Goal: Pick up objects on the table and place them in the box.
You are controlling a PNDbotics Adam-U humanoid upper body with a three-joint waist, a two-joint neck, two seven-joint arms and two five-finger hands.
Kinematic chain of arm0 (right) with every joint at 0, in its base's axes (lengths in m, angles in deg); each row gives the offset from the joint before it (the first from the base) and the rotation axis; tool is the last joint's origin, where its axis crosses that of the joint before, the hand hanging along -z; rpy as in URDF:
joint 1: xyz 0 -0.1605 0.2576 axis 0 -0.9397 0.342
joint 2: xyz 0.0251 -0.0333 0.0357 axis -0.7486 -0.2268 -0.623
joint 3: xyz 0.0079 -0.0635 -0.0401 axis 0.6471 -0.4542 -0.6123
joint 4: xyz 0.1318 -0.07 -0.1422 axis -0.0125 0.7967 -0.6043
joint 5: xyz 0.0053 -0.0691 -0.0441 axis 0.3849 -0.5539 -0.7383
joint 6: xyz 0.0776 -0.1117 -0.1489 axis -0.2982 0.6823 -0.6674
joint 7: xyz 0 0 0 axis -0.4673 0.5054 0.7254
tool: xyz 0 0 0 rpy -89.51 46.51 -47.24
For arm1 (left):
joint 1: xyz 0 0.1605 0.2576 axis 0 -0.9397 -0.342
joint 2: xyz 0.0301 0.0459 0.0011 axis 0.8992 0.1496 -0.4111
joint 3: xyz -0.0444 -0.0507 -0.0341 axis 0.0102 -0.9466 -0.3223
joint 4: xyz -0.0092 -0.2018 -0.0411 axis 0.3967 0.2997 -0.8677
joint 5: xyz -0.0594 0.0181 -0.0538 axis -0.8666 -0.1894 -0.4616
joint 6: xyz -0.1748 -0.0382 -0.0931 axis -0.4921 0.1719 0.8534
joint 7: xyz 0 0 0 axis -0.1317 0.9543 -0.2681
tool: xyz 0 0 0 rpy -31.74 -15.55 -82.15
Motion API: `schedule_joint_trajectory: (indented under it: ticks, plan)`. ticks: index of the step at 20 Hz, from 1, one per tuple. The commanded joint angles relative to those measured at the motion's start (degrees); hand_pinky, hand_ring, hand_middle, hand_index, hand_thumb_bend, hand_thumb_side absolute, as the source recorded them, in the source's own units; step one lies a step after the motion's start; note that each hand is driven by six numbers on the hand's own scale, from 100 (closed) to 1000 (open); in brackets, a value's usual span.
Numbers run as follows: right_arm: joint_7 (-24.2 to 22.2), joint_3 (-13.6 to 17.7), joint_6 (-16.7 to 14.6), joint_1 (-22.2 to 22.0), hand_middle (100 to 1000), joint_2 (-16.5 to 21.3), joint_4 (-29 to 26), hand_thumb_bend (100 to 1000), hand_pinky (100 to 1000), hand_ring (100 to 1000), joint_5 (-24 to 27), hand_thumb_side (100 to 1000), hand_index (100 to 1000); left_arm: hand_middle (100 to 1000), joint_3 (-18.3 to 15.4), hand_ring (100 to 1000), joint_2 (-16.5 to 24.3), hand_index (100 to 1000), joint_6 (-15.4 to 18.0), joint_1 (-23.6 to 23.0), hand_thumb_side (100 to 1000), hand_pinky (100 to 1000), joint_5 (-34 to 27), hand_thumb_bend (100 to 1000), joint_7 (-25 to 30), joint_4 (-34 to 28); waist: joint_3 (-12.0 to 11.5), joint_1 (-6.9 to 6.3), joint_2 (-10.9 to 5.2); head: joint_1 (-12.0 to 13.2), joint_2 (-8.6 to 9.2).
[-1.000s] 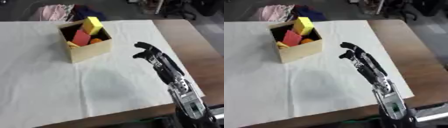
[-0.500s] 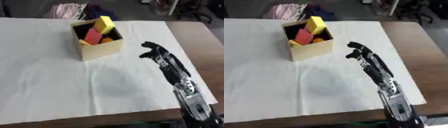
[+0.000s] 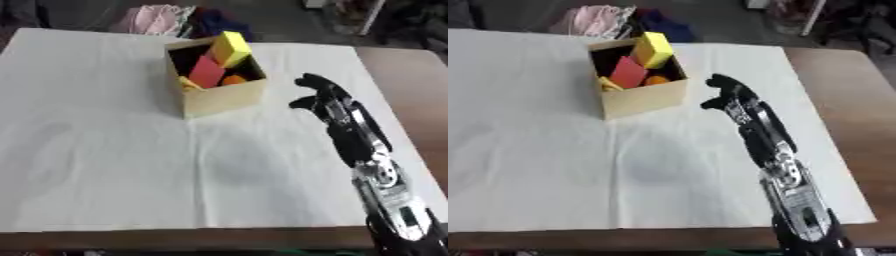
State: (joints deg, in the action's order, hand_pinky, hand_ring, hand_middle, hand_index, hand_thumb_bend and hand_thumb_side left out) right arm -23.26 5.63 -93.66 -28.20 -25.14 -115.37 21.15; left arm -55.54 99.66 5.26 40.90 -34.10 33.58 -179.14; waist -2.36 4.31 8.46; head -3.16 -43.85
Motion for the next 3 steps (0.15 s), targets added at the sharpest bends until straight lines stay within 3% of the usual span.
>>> schedule_joint_trajectory:
  ticks: [1, 3]
  plan:
    - [1.0, 0.2, 0.3, 1.1, 826, 1.3, -1.5, 100, 831, 674, 1.2, 787, 886, 633, -0.7, 628, -0.9, 811, 0.6, -0.6, 597, 757, -0.7, 100, 1.7, -1.0, -0.2, -0.69, -0.65, -0.3, -0.27]
    - [1.1, -0.1, 0.5, 1.4, 825, 1.3, -1.5, 100, 830, 673, 1.5, 786, 885, 627, -0.6, 622, -1.9, 808, 0.7, -1.5, 603, 755, -0.8, 100, 2.7, -0.7, -0.4, -0.55, -0.56, -0.5, -0.27]
